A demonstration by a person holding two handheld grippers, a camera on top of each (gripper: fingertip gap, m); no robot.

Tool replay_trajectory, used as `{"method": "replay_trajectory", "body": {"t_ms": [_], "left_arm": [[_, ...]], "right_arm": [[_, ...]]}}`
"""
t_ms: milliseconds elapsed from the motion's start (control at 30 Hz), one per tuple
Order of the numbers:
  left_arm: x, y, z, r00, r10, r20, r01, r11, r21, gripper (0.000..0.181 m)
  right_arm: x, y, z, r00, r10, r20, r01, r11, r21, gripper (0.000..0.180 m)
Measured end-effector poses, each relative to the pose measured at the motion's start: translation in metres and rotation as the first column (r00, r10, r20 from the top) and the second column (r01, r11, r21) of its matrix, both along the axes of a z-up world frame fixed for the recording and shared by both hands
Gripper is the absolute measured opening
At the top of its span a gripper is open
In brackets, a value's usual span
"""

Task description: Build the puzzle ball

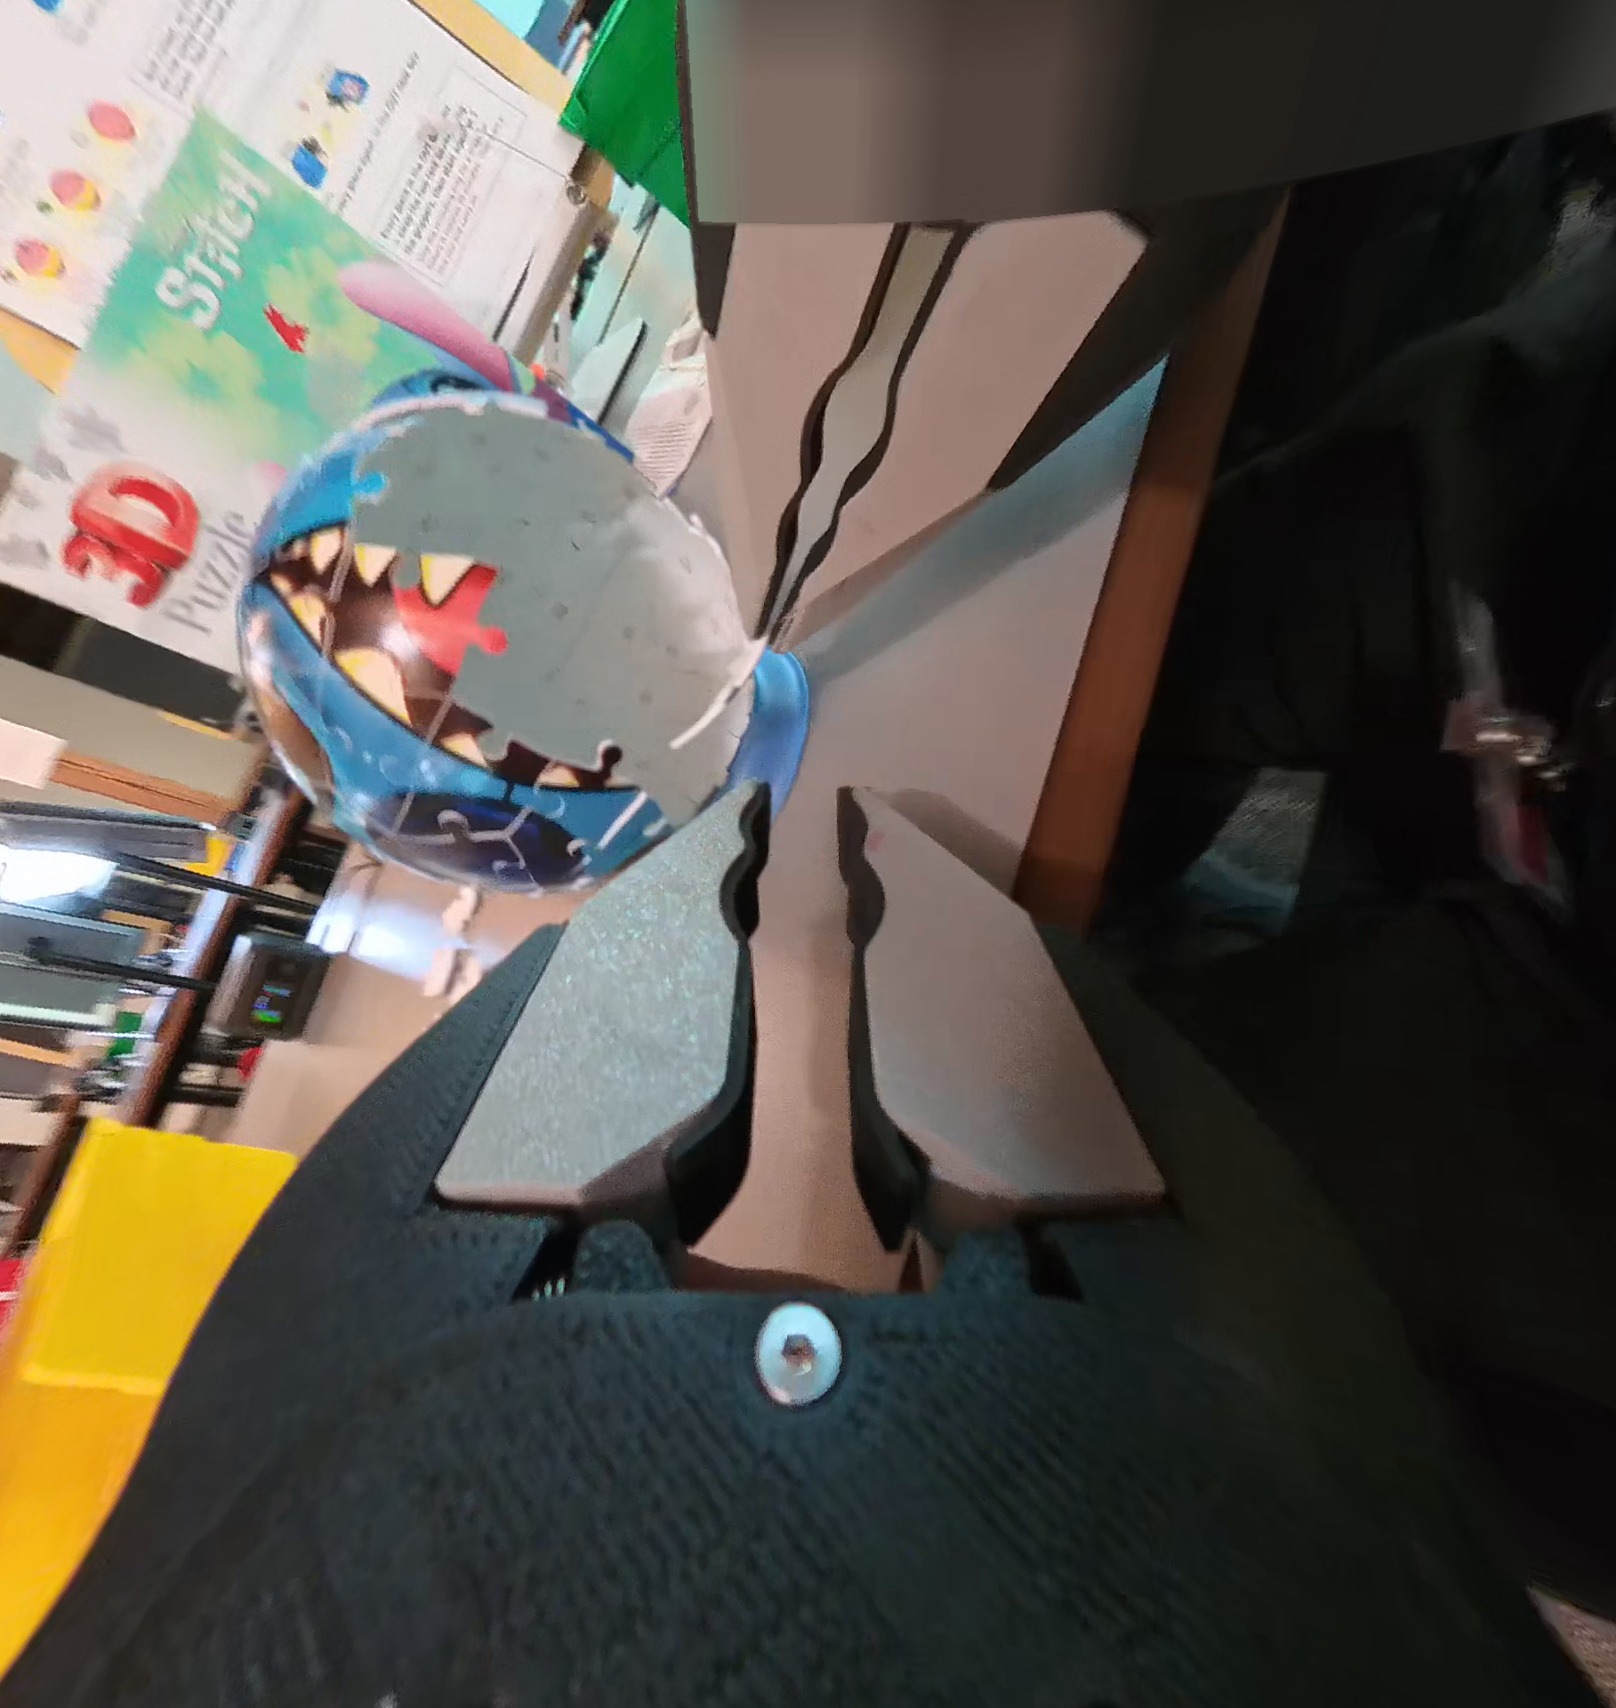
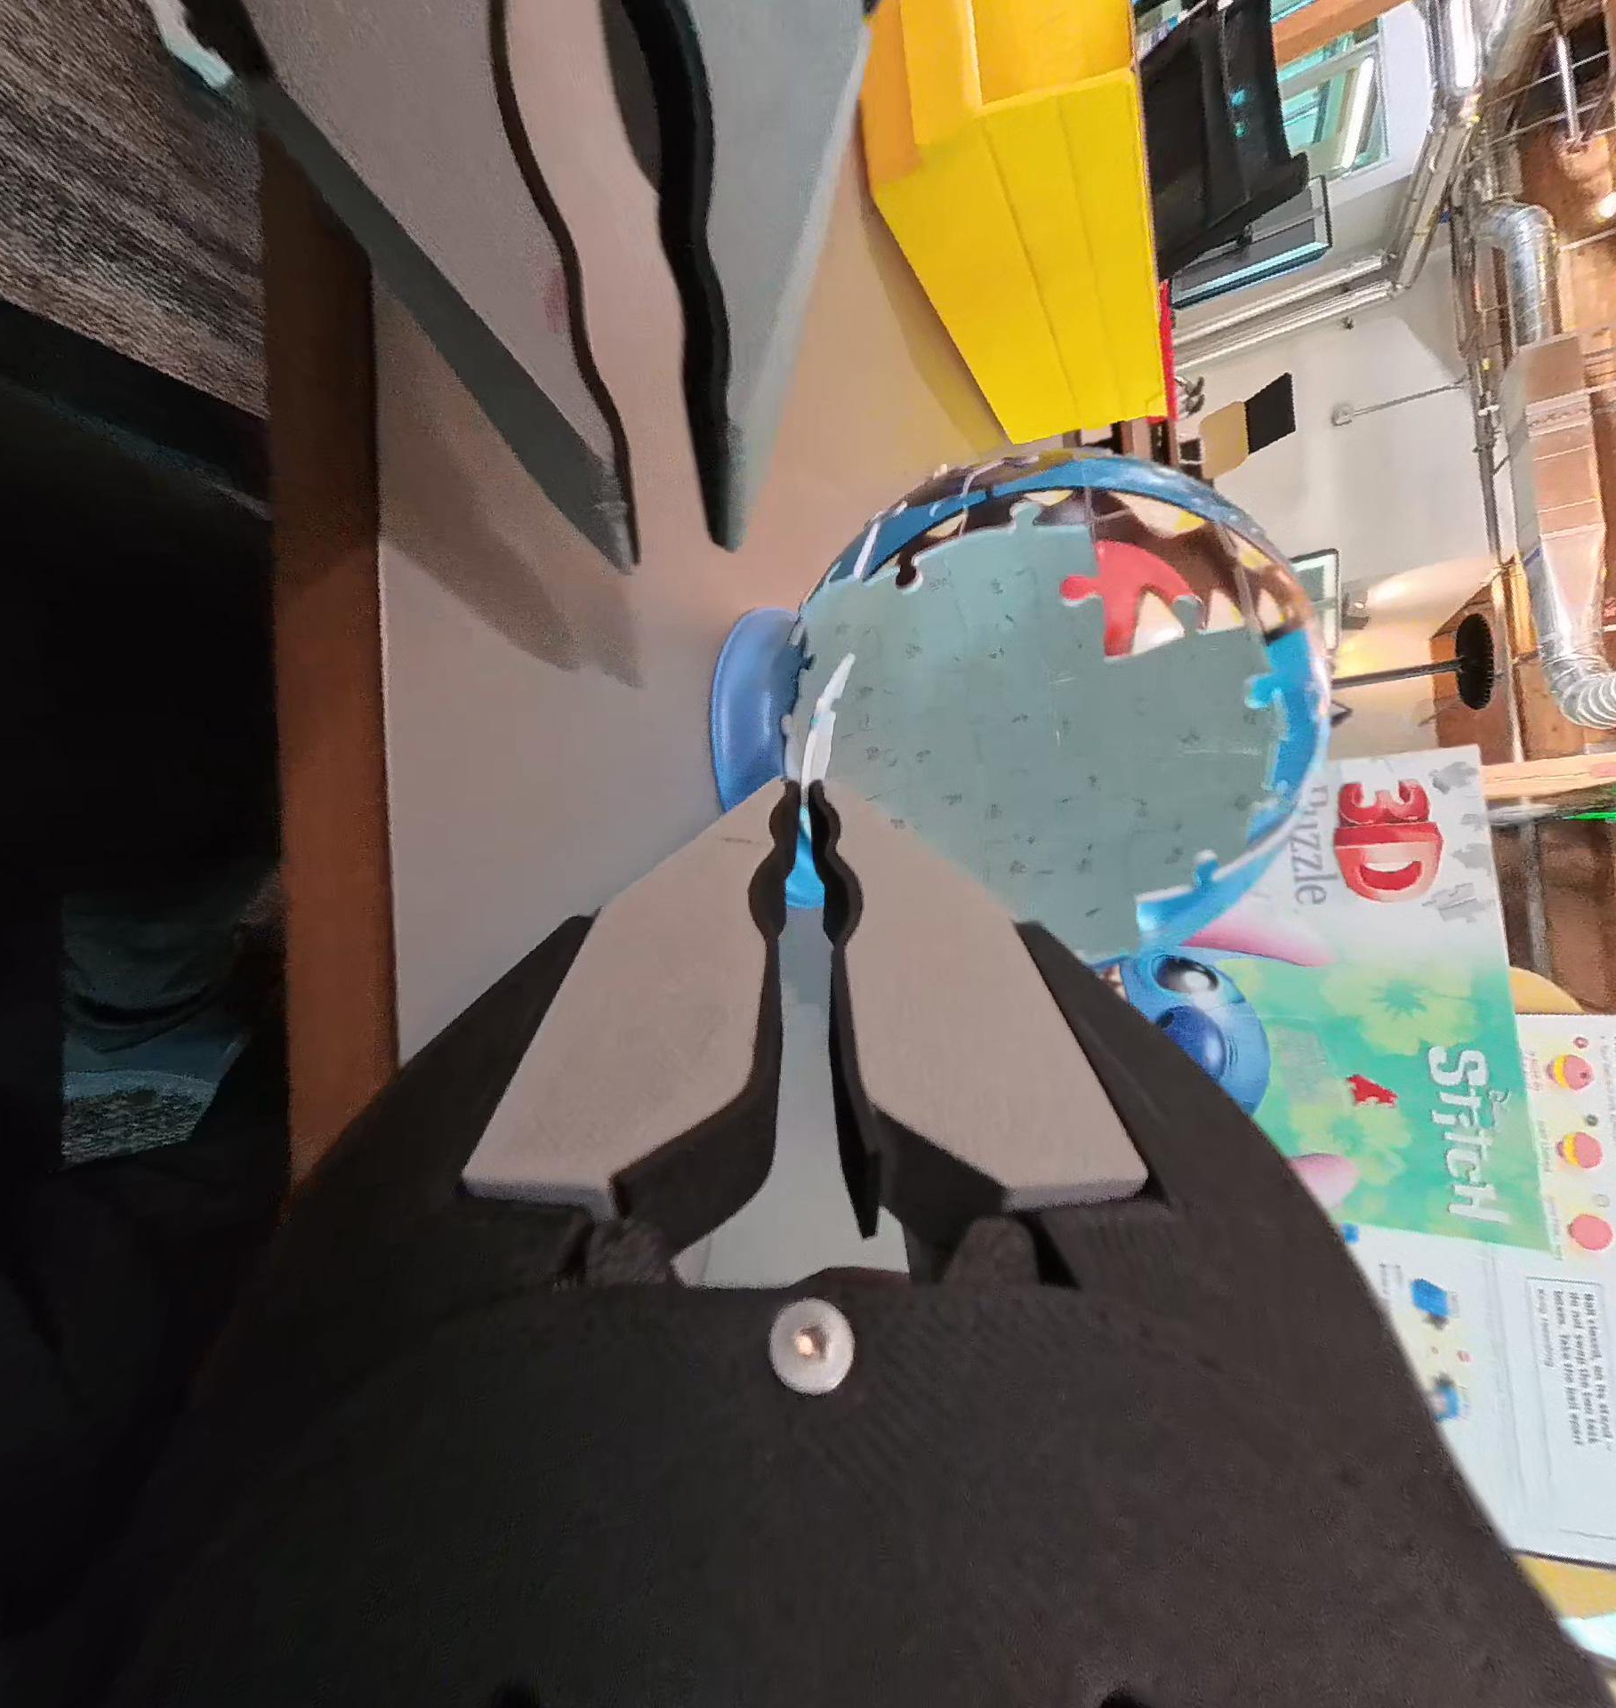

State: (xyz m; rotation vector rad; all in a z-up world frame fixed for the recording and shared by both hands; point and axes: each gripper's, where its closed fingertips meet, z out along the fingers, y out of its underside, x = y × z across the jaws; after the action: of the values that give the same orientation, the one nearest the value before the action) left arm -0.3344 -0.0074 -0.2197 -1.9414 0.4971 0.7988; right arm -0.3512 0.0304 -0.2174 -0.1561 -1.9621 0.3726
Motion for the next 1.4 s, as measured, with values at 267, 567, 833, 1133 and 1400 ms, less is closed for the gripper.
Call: {"method": "replay_trajectory", "body": {"t_ms": [267, 567, 833, 1133, 1400], "left_arm": [[0.008, 0.030, 0.006, 0.982, -0.038, -0.187, 0.030, 0.999, -0.045, 0.028], [0.008, 0.043, 0.008, 0.946, -0.079, -0.313, 0.053, 0.994, -0.091, 0.002], [0.003, 0.042, 0.004, 0.949, -0.070, -0.307, 0.044, 0.995, -0.090, 0.002], [-0.001, 0.041, 0.002, 0.951, -0.059, -0.303, 0.035, 0.996, -0.083, 0.001], [-0.003, 0.040, 0.003, 0.956, -0.052, -0.288, 0.037, 0.998, -0.059, 0.001]], "right_arm": [[0.027, 0.005, 0.005, 0.999, 0.030, 0.023, -0.030, 1.000, 0.006, 0.000], [0.039, -0.002, 0.010, 0.998, 0.057, -0.002, -0.057, 0.998, 0.018, 0.000], [0.035, -0.001, 0.007, 0.998, 0.061, -0.013, -0.061, 0.998, 0.018, 0.000], [0.033, -0.020, 0.013, 0.994, 0.095, -0.047, -0.094, 0.995, 0.024, 0.000], [0.031, -0.025, 0.014, 0.994, 0.093, -0.063, -0.091, 0.995, 0.025, 0.000]]}}
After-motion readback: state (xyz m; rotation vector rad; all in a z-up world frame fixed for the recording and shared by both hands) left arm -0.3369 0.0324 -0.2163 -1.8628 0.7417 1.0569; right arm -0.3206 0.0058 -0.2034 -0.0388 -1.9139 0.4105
